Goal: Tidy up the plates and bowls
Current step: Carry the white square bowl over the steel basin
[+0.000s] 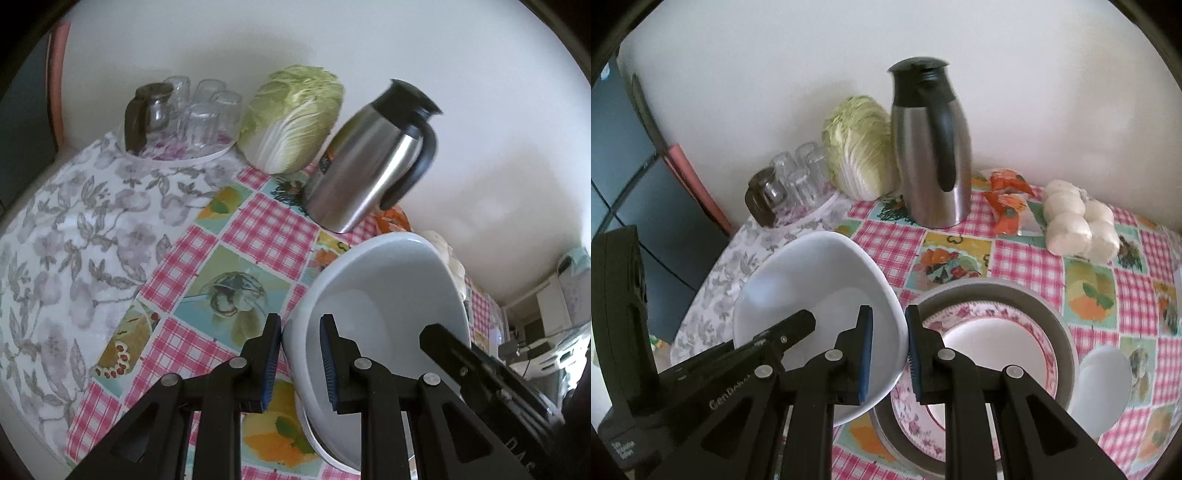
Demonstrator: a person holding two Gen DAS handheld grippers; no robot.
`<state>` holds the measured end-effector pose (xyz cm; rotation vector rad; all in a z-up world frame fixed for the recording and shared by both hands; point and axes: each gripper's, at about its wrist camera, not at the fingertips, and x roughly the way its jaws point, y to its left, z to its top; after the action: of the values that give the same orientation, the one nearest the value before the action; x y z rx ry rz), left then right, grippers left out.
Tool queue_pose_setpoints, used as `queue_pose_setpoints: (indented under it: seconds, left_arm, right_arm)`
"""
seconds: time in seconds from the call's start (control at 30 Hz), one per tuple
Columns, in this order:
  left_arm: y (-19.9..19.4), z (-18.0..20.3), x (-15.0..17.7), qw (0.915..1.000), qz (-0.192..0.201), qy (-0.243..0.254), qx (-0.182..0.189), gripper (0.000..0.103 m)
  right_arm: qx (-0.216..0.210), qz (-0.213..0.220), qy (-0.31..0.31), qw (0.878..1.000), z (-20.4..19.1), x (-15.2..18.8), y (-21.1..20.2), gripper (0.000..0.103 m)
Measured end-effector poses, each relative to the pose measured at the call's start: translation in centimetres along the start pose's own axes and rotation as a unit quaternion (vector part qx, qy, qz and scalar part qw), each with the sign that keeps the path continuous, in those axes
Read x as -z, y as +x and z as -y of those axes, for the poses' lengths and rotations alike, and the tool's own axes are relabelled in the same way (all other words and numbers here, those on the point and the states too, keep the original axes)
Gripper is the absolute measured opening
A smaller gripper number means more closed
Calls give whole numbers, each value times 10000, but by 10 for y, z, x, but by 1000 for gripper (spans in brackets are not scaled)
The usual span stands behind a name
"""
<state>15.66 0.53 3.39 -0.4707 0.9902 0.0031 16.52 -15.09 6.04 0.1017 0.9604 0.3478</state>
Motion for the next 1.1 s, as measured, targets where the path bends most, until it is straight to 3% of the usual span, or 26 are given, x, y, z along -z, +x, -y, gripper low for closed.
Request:
queue_pose_setpoints:
  seconds: [0.23, 0.47, 1.1]
  left_arm:
    - [-7, 38, 16, 9982, 58, 553, -205, 23]
    - [1, 69, 24, 9956, -13, 882, -310, 23]
    - [6, 112, 37, 9925, 11, 1180, -322, 23]
  right_arm:
    - [-223, 371, 715, 9965, 37, 32, -21, 21]
    - [-440, 373, 1208, 9910, 74, 47, -24, 21]
    - [-487, 489, 1492, 9864, 114, 51, -48, 21]
